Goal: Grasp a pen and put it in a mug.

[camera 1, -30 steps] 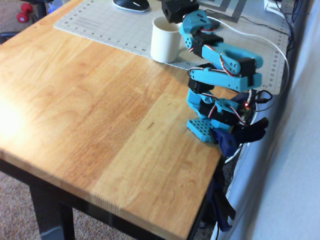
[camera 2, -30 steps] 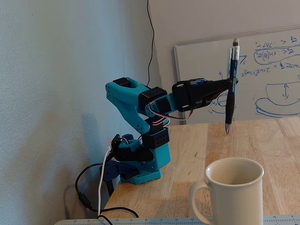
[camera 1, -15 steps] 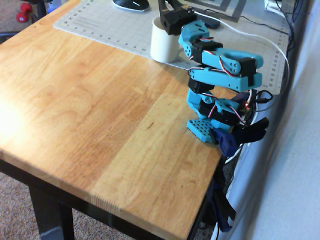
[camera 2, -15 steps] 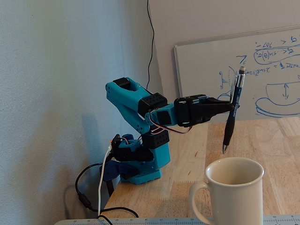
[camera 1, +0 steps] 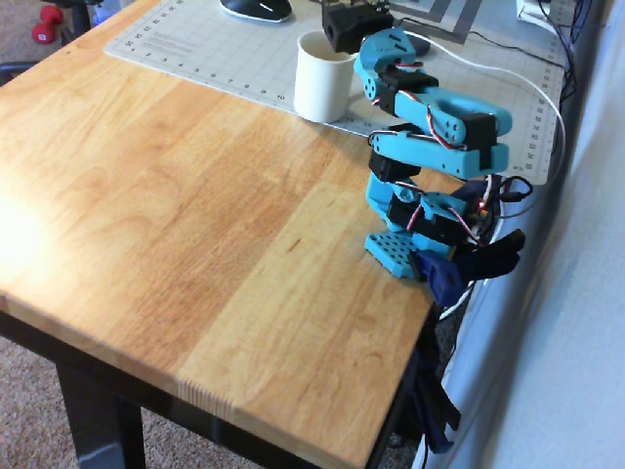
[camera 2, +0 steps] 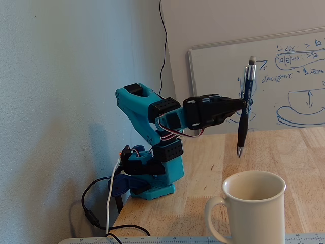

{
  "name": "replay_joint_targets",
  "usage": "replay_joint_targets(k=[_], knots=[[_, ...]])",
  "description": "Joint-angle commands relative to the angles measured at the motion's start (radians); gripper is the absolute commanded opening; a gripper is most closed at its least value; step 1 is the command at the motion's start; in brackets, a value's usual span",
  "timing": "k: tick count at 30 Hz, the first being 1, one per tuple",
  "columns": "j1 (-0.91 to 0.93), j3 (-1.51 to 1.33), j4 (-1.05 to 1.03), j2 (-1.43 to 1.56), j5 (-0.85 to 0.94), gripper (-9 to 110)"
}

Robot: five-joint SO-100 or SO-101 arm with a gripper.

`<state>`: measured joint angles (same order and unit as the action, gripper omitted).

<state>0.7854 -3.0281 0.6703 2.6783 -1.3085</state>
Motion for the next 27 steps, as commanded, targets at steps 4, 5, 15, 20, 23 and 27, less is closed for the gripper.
replay_joint_targets(k=[4,5,15,20,23,27], knots=[[0.014,0.098,0.034,-0.002,0.015,0],[0.014,0.095,0.034,-0.002,0.015,0],[0.009,0.126,0.032,-0.123,0.015,0],[0.003,0.212,0.032,-0.255,0.015,0],[0.003,0.287,0.032,-0.328,0.015,0],[0.003,0.356,0.032,-0.399,0.015,0]])
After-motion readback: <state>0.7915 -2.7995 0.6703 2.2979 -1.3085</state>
